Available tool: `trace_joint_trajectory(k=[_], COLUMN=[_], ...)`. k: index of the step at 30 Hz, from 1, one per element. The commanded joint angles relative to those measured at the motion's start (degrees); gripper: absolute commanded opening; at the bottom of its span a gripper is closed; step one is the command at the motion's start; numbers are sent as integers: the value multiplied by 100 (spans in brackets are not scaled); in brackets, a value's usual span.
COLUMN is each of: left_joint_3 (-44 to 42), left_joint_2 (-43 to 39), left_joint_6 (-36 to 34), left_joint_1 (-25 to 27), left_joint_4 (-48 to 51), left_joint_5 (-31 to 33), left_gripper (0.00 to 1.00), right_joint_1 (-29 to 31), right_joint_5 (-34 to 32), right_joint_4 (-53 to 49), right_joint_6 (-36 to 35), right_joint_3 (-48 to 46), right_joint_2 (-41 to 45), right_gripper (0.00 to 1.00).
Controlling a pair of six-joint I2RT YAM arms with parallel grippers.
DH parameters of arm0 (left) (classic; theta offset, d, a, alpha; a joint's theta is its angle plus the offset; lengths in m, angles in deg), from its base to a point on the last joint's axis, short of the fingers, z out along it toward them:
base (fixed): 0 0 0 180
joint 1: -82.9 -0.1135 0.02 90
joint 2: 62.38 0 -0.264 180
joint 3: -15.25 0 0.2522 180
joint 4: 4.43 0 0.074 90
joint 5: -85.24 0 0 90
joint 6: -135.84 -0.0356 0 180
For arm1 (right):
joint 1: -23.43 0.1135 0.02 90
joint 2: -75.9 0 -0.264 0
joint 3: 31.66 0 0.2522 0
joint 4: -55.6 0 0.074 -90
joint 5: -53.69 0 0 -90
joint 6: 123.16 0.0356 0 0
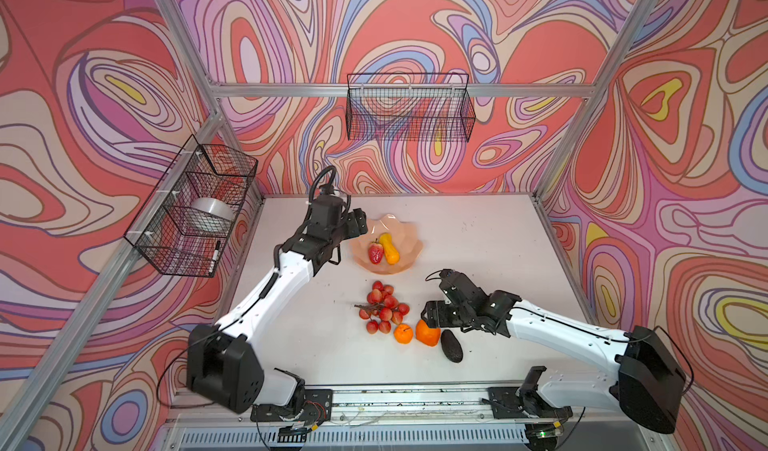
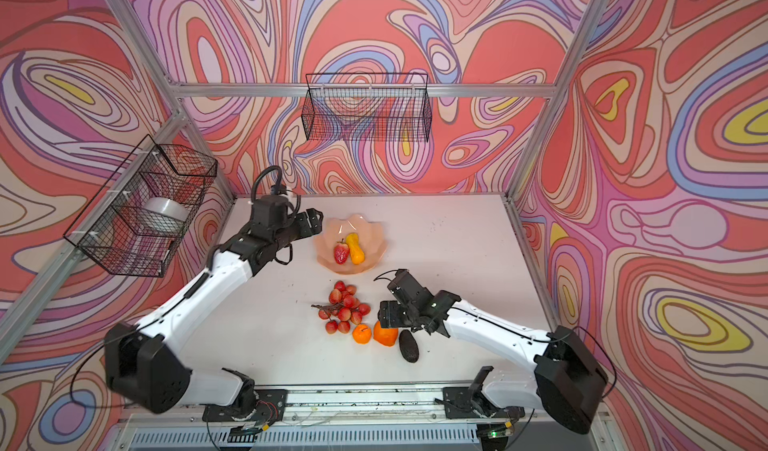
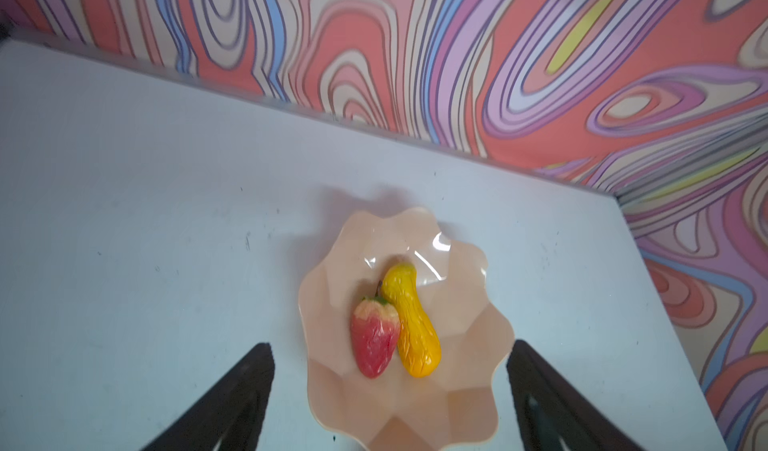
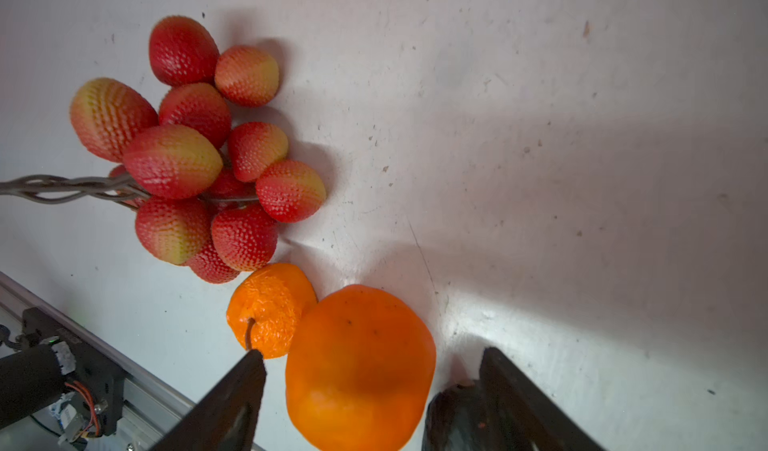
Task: Place and organize the fake fruits in the fruit bowl
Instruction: 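Grasp the large orange with the right gripper while the left arm withdraws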
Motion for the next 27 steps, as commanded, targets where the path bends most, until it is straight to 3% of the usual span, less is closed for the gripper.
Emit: trace_joint_trajectory(k=[1,7,13,17,21,24,27], left_joint_3=[-781,-1572,-2016,-2089,-2115,-2160,-2196], left_joint_2=[-593,-1691,-2363,-2540,-2646,-2705,-2777], left_joint_6=[-54,129,225,271,335,359,416], left_joint_1=[-42,-52,-52,-60,-69,-65,-59], left_joint_4=[-457,-40,212,297,510,516,546], left_joint_5=[701,1099,1311,1327,1219,1079,980], left_gripper=[93,95,96,96,96,96,96], right_joint_1=[209,574,666,666,666,658,602], right_joint_5=[-134,-234,-461,-1109,-1928,-2610,-3289], right_joint_4=[147,324,368,-243,-739,-676,-328], right_joint_6=[216,385,523,503,331,-79,-788], right_joint_3=[82,246,392,621,887,1184,1702], right_joint_2=[-259,-790,-913,-519,142,323,-22], right_gripper=[86,82,59,47,44,44,44])
